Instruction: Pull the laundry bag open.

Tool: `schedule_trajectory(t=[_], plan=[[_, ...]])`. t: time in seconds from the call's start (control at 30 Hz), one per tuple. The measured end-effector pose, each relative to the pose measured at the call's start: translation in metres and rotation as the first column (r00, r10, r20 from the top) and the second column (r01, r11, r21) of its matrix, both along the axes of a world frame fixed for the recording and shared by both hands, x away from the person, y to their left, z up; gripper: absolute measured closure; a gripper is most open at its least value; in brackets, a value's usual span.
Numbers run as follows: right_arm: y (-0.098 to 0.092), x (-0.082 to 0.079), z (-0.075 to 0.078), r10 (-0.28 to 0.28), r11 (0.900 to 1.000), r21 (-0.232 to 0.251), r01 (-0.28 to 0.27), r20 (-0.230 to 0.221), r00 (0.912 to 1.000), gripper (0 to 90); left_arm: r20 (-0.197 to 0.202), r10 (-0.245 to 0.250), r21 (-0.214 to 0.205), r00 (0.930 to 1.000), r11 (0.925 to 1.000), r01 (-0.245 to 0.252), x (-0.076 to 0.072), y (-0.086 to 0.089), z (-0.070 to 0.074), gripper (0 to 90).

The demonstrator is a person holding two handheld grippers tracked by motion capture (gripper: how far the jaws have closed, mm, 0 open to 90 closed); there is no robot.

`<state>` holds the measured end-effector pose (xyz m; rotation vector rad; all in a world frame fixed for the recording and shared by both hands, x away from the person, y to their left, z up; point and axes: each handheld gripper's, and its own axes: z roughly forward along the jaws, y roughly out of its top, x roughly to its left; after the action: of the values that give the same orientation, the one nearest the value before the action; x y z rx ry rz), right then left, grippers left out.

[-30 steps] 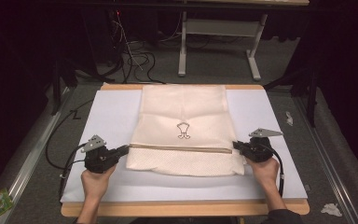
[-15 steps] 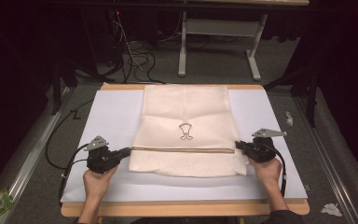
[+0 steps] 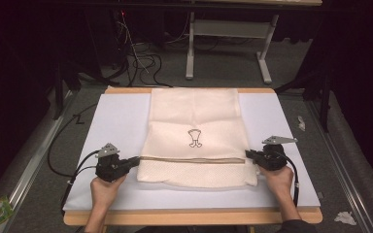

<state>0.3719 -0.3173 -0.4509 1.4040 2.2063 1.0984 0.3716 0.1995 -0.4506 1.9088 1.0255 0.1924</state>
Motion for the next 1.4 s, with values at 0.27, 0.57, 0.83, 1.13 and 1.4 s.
schedule_trajectory(t=[0.27,0.57,0.83,1.13,1.4], plan=[[0.003,-0.001,-0.003,0.007,0.9998,-0.017,-0.007,-0.003,1.0000,87.8,-0.007,0.003,0.022,1.0000,0.9997,-0.003,-0.001,-0.002,-0.002,86.6],[0.004,-0.002,-0.007,-0.001,0.9990,-0.045,0.001,0.006,1.0000,87.2,0.017,0.010,0.030,0.9998,0.9995,-0.011,-0.005,-0.004,-0.002,86.6],[0.003,-0.002,-0.011,-0.004,0.9990,-0.045,0.004,-0.007,1.0000,85.5,0.012,0.010,0.052,0.9999,0.9986,-0.011,-0.005,-0.007,-0.005,86.1],[0.004,-0.003,-0.012,-0.019,0.9978,-0.063,0.019,-0.002,0.9998,76.5,0.005,0.008,0.068,1.0000,0.9976,-0.009,-0.004,-0.009,-0.008,84.4],[0.005,-0.006,-0.012,-0.035,0.9956,-0.087,0.036,0.013,0.9993,67.0,0.010,0.010,0.077,0.9999,0.9970,-0.010,-0.005,-0.010,-0.009,80.4]])
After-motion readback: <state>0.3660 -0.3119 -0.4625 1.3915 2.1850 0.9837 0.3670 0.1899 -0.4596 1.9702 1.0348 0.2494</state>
